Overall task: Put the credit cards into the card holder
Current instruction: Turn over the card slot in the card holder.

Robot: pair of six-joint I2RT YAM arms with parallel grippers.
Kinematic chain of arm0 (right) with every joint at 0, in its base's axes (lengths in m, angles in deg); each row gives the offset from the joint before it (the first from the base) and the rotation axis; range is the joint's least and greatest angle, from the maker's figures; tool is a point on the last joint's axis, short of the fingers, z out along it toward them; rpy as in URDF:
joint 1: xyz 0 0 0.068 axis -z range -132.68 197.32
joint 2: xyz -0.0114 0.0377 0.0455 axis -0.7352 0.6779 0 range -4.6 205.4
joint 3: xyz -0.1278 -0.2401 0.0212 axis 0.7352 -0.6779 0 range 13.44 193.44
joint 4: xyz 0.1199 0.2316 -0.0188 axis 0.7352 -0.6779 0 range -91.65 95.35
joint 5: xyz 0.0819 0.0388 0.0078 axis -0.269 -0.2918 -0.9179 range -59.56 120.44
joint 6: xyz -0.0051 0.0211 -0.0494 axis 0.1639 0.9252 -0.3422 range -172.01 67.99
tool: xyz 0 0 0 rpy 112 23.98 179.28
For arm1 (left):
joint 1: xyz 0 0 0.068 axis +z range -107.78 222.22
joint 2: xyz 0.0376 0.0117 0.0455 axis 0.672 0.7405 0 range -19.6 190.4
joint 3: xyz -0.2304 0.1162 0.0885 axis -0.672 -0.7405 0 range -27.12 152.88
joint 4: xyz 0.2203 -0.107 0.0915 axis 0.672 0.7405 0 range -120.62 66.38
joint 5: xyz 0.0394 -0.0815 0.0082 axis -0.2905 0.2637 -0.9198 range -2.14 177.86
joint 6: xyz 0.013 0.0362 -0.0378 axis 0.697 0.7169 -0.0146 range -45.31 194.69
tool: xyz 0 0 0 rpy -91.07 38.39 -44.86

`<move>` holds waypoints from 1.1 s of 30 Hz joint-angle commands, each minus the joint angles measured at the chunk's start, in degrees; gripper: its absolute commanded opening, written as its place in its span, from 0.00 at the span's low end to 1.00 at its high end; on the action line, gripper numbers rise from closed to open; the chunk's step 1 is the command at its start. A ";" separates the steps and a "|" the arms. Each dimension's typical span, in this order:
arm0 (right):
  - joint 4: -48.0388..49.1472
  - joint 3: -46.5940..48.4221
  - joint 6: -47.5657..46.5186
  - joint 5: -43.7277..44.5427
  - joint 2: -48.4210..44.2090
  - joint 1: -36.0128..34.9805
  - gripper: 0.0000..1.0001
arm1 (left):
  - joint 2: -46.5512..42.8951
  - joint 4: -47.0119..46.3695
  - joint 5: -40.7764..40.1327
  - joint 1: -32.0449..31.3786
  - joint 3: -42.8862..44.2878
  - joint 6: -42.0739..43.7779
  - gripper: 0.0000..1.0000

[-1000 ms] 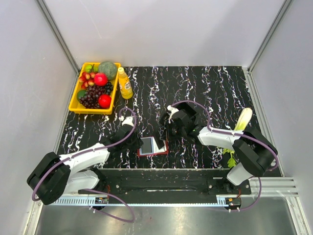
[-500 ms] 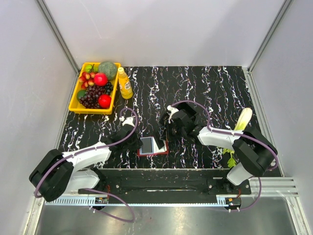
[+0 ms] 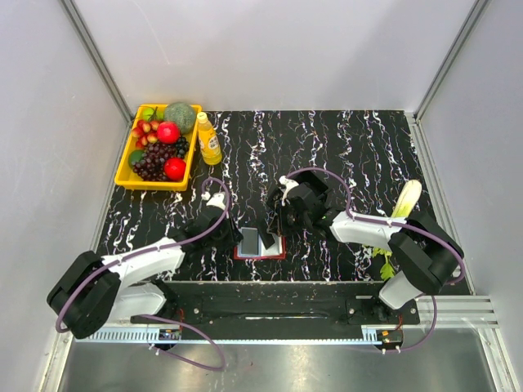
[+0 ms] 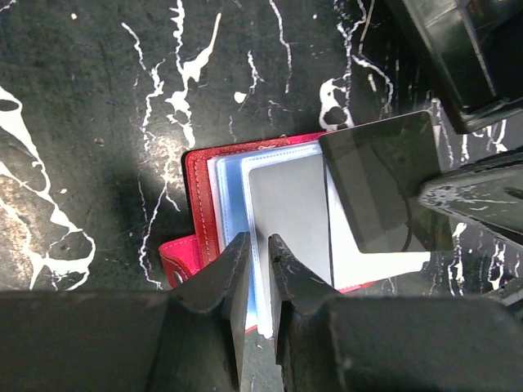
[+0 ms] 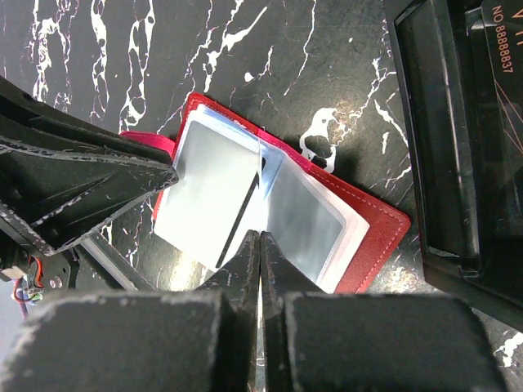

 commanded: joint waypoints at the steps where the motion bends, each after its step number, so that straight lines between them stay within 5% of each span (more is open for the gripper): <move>1: 1.60 0.05 -0.62 1.71 -0.30 -0.54 0.00 | -2.27 -4.36 2.59 0.06 0.93 -0.01 0.18; 33: -8.94 -0.04 -1.32 14.80 -19.28 -0.54 0.00 | 3.44 -12.97 15.94 -0.46 6.73 1.48 0.16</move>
